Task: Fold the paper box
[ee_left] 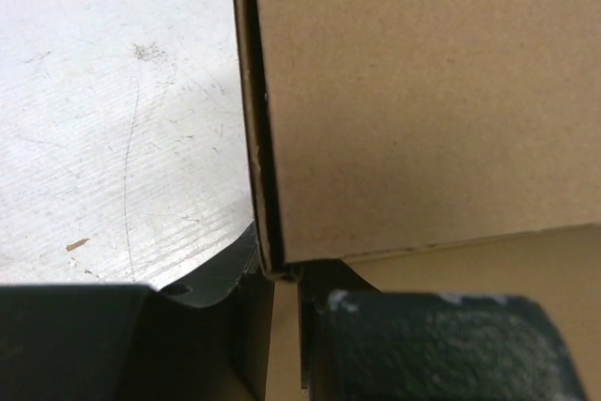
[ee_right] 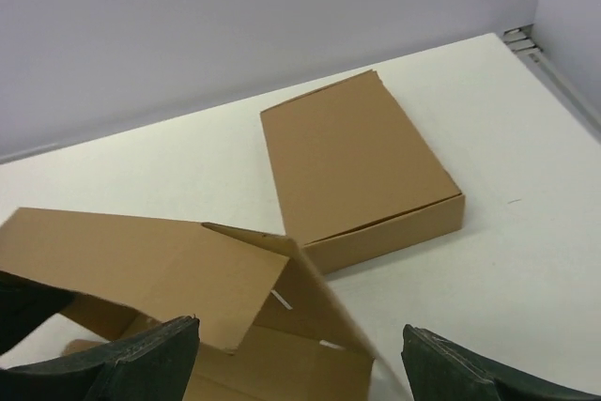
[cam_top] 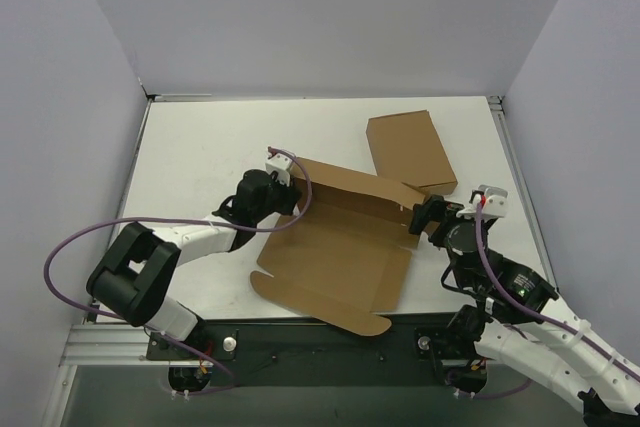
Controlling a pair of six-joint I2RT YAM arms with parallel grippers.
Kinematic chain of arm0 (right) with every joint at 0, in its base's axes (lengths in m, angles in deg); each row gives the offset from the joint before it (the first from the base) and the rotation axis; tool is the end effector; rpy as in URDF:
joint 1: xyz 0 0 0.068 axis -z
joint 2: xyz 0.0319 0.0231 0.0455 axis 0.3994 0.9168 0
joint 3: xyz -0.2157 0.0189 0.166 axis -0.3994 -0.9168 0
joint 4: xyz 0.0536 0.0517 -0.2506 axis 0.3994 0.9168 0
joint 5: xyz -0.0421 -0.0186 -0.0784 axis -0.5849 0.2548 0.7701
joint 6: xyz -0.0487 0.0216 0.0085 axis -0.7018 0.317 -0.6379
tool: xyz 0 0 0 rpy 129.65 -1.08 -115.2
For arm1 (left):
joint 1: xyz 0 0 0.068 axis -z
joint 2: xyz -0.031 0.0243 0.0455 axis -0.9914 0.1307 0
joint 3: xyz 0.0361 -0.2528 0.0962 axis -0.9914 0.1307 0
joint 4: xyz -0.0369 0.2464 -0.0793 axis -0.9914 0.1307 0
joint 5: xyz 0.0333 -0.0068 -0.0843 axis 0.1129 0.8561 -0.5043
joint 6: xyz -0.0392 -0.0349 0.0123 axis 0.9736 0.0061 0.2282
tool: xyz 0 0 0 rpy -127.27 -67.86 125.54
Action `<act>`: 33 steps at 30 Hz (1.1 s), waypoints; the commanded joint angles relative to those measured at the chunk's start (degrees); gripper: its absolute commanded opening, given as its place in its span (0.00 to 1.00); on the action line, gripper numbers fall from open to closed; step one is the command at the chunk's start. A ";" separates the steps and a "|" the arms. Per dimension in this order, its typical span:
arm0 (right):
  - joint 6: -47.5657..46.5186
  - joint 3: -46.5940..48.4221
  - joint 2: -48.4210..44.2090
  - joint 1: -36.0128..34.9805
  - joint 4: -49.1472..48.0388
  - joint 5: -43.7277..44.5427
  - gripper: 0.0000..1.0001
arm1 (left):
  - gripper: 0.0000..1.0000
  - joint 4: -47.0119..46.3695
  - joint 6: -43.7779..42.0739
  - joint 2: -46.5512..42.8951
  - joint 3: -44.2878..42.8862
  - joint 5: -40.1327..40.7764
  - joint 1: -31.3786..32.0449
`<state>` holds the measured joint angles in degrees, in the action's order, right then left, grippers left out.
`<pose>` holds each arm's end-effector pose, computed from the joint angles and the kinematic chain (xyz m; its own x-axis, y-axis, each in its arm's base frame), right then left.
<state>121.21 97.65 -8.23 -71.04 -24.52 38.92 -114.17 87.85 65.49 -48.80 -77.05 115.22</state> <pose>0.1019 0.0785 0.3267 -0.1884 0.4285 -0.8837 -0.0749 0.8909 0.4480 0.2626 -0.1706 0.1899 -0.4302 0.0478 -0.9015 0.4988 0.8449 -0.1933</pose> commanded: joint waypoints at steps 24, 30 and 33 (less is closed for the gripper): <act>-10.16 -11.03 -0.75 1.63 -4.06 -0.01 0.43 | 0.39 -4.95 -3.82 3.50 1.32 -14.33 -2.14; -10.78 -11.65 -0.13 1.98 -4.24 -0.88 0.36 | 0.45 -12.86 -4.35 5.26 3.17 -14.94 -2.85; -11.13 -11.82 -0.31 2.15 -4.42 -1.41 0.35 | 0.48 -16.73 -4.61 5.70 4.14 -15.55 -3.46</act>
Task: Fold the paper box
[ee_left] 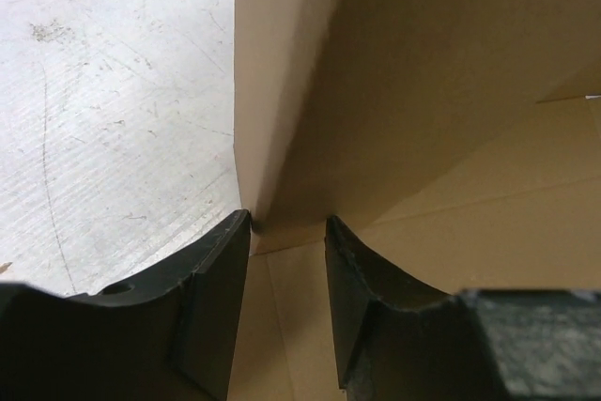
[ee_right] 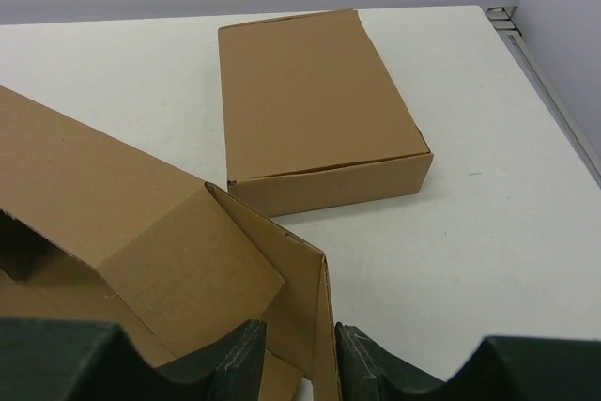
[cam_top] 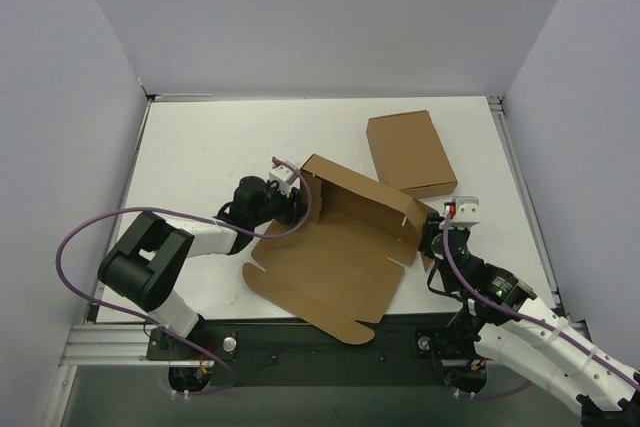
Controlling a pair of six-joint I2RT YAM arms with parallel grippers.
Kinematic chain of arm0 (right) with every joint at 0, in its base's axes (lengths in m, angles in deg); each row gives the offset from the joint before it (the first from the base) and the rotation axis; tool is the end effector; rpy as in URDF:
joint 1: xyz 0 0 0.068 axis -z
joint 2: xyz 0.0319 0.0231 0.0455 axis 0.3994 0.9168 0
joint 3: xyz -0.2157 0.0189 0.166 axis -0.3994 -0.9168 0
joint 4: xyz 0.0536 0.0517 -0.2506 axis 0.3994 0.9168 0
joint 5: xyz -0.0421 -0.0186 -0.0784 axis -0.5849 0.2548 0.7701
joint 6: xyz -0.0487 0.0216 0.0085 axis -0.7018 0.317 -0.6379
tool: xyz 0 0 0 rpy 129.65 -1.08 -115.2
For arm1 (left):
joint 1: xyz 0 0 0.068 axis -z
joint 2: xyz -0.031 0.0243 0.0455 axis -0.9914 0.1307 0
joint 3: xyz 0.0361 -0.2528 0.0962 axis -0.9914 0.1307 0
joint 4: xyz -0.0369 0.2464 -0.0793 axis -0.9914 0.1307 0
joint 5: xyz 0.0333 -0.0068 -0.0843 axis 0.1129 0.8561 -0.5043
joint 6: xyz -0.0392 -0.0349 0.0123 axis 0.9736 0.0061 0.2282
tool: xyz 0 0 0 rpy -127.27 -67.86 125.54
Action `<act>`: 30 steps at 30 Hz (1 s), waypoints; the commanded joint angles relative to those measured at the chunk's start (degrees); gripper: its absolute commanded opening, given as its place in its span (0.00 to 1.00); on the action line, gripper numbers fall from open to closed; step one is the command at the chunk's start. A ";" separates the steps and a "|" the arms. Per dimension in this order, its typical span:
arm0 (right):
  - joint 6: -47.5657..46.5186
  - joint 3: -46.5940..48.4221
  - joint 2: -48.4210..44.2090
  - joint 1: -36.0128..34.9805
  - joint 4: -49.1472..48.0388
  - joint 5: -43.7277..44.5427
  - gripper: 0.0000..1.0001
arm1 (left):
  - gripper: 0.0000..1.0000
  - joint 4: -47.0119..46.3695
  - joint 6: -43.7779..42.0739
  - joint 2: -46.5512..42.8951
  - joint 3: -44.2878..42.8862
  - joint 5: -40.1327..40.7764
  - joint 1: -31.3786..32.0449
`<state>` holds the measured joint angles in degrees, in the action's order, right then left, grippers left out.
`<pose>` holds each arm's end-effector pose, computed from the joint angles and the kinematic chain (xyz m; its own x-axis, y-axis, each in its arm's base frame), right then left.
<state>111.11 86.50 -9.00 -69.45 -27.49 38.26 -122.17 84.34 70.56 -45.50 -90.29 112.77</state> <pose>0.1099 0.0822 0.2672 -0.2548 0.1815 -0.9498 -0.0686 0.9764 0.2050 0.2644 -0.1655 0.1615 -0.4293 0.1033 -0.8972 0.6483 0.7269 -0.2265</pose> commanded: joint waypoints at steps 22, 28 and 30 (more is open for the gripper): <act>-3.23 -1.03 0.80 1.35 -2.32 -3.83 0.39 | 0.56 -19.55 -2.23 4.23 0.92 -7.76 -3.04; -2.97 1.17 1.69 1.26 -0.83 -4.01 0.69 | 0.55 -19.99 -1.71 4.50 1.01 -7.50 -3.12; -2.79 1.78 1.34 1.26 -0.30 -4.10 0.75 | 0.55 -20.08 -1.71 4.58 1.01 -7.41 -3.12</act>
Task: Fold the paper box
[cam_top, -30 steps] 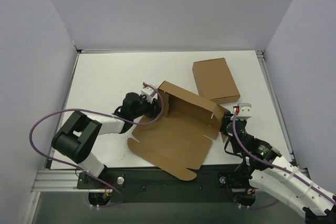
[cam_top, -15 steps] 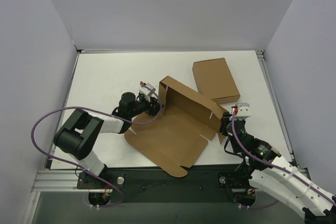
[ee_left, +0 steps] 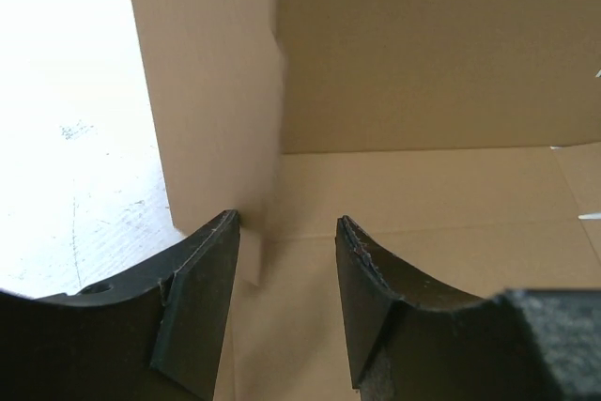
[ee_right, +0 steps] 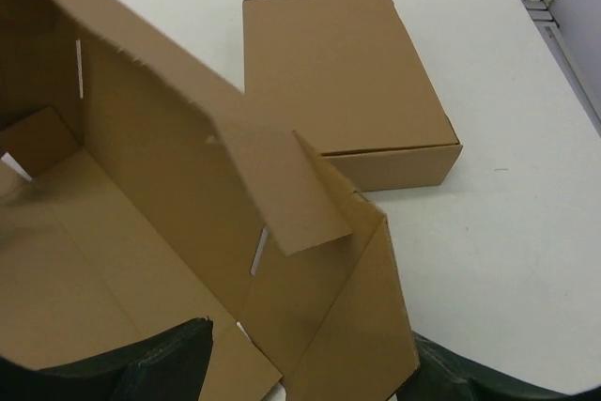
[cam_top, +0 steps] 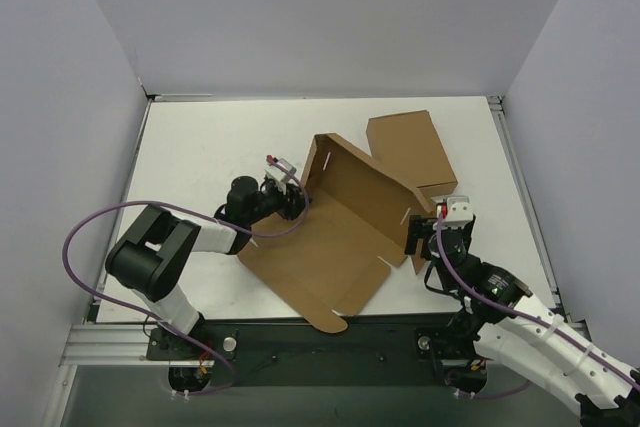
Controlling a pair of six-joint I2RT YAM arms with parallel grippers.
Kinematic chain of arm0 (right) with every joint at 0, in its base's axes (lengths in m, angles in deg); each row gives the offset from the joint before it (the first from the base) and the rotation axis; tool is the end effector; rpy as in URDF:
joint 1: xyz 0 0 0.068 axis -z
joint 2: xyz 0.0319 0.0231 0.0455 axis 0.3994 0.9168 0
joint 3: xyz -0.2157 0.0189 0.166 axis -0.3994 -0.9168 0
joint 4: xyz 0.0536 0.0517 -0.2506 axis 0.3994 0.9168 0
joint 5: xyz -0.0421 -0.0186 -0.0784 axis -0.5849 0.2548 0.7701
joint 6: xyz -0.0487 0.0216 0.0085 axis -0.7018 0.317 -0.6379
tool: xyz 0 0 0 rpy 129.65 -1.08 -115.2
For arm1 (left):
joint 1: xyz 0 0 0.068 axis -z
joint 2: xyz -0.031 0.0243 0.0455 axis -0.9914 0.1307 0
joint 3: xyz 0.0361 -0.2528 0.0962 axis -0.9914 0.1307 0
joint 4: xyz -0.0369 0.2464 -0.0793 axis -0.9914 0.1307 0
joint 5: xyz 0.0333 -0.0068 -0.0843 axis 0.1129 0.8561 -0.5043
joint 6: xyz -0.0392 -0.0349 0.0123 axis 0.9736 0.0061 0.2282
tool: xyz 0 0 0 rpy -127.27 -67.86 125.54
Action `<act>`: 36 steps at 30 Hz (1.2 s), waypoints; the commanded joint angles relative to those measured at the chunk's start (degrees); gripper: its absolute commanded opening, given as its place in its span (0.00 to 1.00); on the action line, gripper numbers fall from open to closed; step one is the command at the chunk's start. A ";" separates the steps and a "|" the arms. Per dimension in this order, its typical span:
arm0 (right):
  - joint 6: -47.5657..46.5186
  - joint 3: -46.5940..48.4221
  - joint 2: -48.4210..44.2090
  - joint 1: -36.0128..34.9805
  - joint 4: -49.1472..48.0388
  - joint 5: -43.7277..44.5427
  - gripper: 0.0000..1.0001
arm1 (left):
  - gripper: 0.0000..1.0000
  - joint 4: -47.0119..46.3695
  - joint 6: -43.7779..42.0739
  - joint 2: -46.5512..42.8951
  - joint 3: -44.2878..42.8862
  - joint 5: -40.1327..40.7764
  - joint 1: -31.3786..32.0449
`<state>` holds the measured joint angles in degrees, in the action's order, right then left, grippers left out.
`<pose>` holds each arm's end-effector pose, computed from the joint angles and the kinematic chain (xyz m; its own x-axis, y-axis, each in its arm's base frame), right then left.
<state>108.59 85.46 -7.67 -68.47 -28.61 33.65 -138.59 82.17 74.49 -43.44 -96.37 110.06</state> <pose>0.1139 0.0862 0.2595 -0.2909 0.1241 -0.9487 -0.1325 0.9768 0.1684 0.2737 -0.1578 0.1611 -0.2656 0.0396 -0.9633 0.7278 0.6635 -0.1734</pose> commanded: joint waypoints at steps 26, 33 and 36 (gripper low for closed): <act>12.73 20.50 4.99 0.37 13.30 10.46 0.92 | 0.55 -8.69 12.48 0.66 8.63 9.38 5.39; 12.72 26.74 17.31 1.07 13.47 -0.45 0.94 | 0.76 20.21 11.89 -7.79 -10.47 10.27 0.12; 14.05 27.35 20.56 2.30 13.12 -3.95 0.94 | 0.79 30.51 11.62 -3.85 -21.99 8.34 -3.04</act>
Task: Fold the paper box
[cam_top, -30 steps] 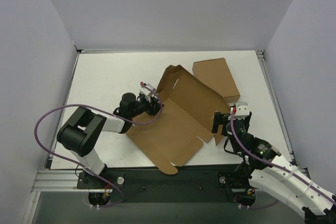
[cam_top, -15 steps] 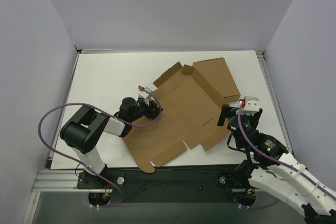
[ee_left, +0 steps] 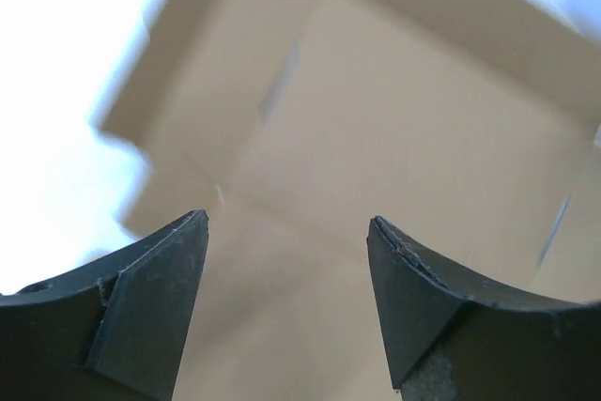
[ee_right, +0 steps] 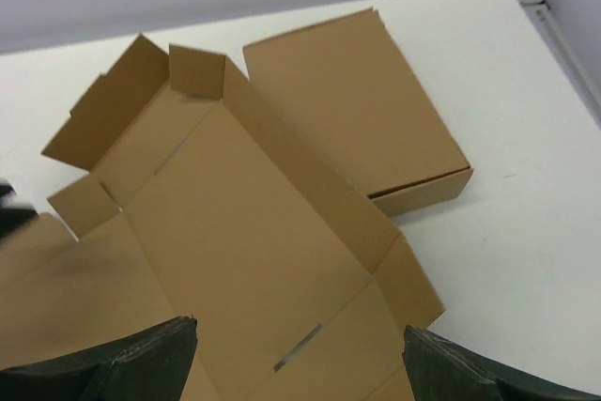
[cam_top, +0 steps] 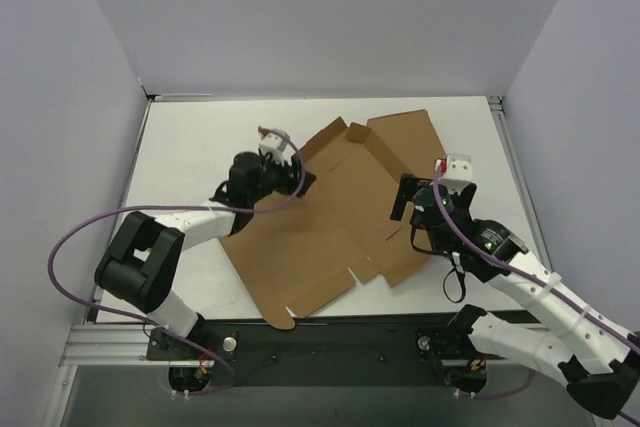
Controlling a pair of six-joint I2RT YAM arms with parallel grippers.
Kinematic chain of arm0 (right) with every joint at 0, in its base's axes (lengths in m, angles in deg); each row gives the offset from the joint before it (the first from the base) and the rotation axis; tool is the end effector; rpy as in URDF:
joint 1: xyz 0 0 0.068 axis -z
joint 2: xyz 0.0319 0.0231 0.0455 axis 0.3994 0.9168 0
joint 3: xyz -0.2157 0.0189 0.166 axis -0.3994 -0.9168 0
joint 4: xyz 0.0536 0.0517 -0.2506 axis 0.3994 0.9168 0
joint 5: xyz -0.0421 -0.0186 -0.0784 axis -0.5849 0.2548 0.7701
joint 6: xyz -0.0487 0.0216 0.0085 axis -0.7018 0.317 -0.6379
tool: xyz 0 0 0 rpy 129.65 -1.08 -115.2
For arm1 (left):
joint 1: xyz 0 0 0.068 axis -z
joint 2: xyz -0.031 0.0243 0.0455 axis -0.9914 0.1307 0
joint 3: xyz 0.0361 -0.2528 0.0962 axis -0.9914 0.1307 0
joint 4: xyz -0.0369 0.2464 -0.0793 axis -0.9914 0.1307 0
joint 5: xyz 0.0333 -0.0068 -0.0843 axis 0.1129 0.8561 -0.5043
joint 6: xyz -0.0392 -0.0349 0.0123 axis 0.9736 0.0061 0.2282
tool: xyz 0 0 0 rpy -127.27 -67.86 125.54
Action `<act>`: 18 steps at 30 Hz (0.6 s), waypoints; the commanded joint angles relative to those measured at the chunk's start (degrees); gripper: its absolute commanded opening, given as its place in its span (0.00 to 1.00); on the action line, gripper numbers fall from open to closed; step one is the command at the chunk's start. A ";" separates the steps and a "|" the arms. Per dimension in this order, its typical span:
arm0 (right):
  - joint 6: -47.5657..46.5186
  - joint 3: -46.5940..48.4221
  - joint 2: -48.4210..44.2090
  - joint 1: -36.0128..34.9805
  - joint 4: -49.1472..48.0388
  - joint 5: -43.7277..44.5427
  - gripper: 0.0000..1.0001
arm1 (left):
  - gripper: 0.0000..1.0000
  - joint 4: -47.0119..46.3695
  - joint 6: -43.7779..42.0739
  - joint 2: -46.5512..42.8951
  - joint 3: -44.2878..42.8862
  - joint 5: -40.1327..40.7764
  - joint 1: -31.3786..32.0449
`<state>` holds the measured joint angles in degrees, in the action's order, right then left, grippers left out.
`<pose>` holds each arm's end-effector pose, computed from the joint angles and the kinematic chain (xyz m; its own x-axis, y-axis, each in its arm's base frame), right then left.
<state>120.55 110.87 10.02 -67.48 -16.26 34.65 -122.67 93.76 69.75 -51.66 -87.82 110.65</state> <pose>0.1453 0.1123 0.3469 -0.3496 0.2804 -0.8940 -0.0199 0.9517 0.3063 0.2895 -0.1642 0.1983 -0.4192 -0.0988 -0.9025 0.5542 0.7595 -0.3406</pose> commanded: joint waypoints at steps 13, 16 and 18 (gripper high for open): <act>-0.10 4.93 6.93 5.36 -3.18 -13.05 0.96 | 0.80 36.74 -16.66 24.80 -48.97 -11.02 -5.93; 0.60 4.84 7.37 6.24 -3.80 -16.29 0.95 | 0.81 37.12 -20.08 27.62 -51.88 -10.24 -6.01; 0.69 4.84 7.45 6.50 -4.06 -17.97 0.95 | 0.81 38.25 -21.05 29.20 -54.85 -9.53 -5.93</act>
<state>121.12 114.46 16.90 -61.76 -18.73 21.30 -89.58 78.41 96.59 -100.14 -96.11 104.69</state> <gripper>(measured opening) 0.951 0.809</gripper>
